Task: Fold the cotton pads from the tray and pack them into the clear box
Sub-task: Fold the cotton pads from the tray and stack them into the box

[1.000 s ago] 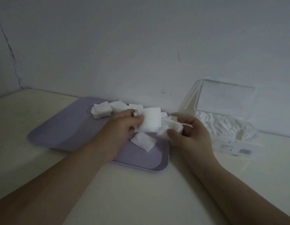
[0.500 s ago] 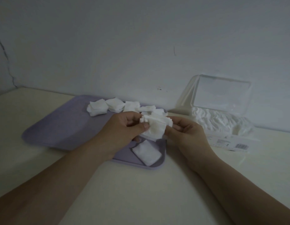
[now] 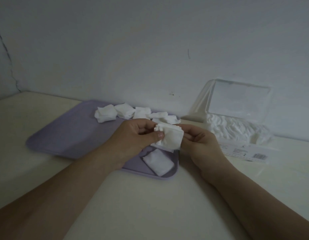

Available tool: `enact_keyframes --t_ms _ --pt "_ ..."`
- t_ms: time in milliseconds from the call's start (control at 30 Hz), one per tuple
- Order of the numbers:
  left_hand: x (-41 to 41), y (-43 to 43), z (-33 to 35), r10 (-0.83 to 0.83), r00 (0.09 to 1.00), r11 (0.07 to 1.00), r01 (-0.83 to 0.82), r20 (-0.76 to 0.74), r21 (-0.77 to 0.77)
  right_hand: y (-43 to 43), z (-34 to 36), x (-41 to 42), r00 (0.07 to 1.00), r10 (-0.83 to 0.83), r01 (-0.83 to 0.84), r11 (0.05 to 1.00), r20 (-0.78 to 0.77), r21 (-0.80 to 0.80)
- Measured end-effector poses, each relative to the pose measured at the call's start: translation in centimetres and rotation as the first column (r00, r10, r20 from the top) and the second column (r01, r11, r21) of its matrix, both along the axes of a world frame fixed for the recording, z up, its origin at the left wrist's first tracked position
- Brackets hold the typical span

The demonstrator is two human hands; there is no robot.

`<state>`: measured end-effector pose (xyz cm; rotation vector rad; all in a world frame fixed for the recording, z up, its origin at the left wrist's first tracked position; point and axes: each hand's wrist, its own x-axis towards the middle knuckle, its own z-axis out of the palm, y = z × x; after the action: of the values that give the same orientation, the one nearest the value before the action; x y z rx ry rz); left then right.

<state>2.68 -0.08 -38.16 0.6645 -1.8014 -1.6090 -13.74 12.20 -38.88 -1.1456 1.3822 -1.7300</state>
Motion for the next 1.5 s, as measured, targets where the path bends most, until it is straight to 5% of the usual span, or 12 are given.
enact_keyframes --t_ms 233,1200,1500 --pt "-0.05 -0.14 -0.05 0.05 0.999 0.999 -0.049 0.012 -0.021 0.25 0.81 0.35 0.989 0.057 -0.055 0.998 0.134 -0.018" --pt "0.06 -0.31 0.24 -0.079 0.996 0.994 0.082 -0.047 0.068 0.01 0.38 0.06 0.982 -0.127 0.129 0.992 0.139 -0.005" --pt "0.08 -0.39 0.23 -0.051 0.998 0.996 0.054 -0.044 0.066 -0.09 0.22 0.34 0.987 -0.045 0.052 0.998 0.153 -0.046"
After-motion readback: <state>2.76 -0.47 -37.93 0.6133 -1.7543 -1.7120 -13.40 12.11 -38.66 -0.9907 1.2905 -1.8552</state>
